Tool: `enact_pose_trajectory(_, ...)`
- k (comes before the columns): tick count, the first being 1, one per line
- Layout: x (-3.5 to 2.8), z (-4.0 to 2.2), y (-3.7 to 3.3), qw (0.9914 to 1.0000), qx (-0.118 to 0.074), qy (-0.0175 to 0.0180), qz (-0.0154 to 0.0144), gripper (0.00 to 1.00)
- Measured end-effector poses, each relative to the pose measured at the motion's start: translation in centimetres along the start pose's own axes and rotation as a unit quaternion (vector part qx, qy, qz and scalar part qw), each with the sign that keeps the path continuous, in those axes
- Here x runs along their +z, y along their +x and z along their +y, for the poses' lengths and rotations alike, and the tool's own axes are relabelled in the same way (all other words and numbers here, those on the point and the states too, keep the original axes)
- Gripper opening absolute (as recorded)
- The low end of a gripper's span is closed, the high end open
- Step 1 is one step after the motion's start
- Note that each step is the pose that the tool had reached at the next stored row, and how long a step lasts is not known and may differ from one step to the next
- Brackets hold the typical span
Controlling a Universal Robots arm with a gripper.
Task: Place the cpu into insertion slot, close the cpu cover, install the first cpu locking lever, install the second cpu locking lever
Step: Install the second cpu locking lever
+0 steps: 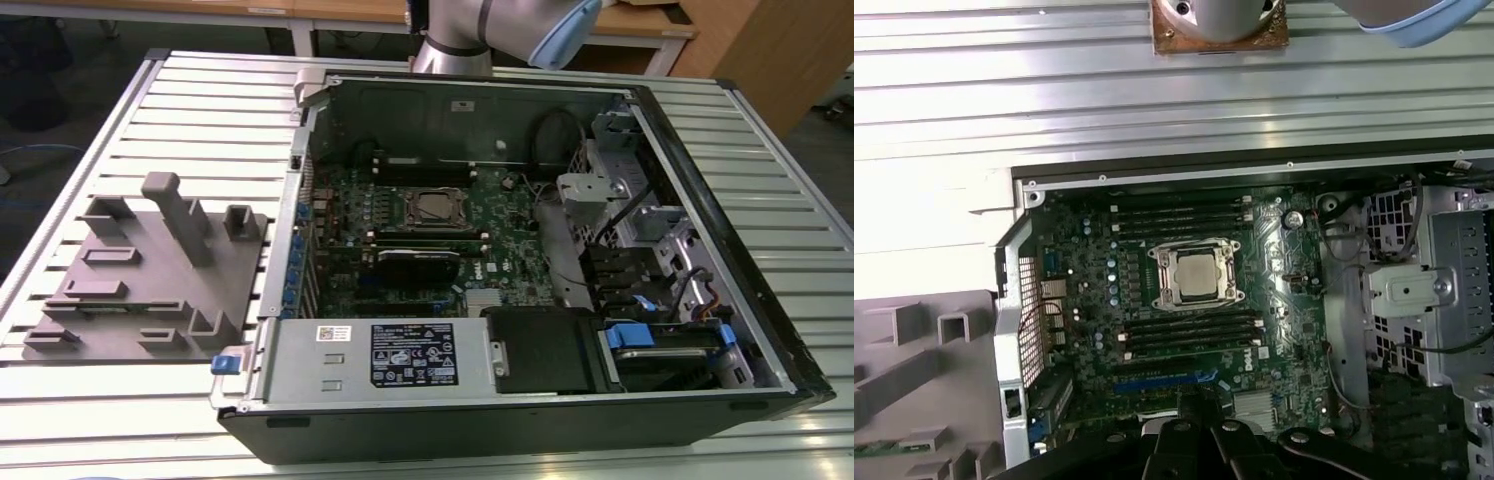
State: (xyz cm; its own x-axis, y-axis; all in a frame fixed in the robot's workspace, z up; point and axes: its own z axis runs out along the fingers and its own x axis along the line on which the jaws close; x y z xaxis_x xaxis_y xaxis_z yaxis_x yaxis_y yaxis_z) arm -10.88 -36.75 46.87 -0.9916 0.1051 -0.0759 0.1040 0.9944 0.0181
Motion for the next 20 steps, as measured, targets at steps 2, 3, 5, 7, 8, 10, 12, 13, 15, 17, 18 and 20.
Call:
enact_pose_trajectory(2, 0.02, 0.00, 0.00, 1.00000, 0.000, -0.0005, 0.0001, 0.10)
enact_pose_trajectory(3, 0.03, 0.00, 0.00, 1.00000, 0.000, -0.0007, 0.0002, 0.10)
enact_pose_trajectory(5, 0.04, 0.00, 0.00, 1.00000, 0.000, -0.0011, 0.0002, 0.10)
enact_pose_trajectory(7, 0.06, 0.00, 0.00, 1.00000, 0.000, -0.0016, 0.0003, 0.10)
enact_pose_trajectory(8, 0.07, 0.00, 0.01, 1.00000, 0.000, -0.0018, 0.0004, 0.10)
enact_pose_trajectory(10, 0.09, 0.00, 0.01, 1.00000, 0.000, -0.0022, 0.0005, 0.10)
enact_pose_trajectory(12, 0.11, 0.00, 0.01, 1.00000, 0.000, -0.0027, 0.0006, 0.10)
enact_pose_trajectory(13, 0.11, 0.00, 0.01, 1.00000, 0.000, -0.0029, 0.0006, 0.10)
enact_pose_trajectory(15, 0.31, -0.01, 0.02, 0.99997, 0.001, -0.0078, 0.0017, 0.10)
enact_pose_trajectory(17, 0.32, -0.01, 0.03, 0.99996, 0.001, -0.0082, 0.0018, 0.10)
enact_pose_trajectory(18, 0.33, -0.01, 0.03, 0.99996, 0.001, -0.0085, 0.0018, 0.10)
enact_pose_trajectory(20, 0.36, -0.01, 0.03, 0.99996, 0.001, -0.0091, 0.0020, 0.10)
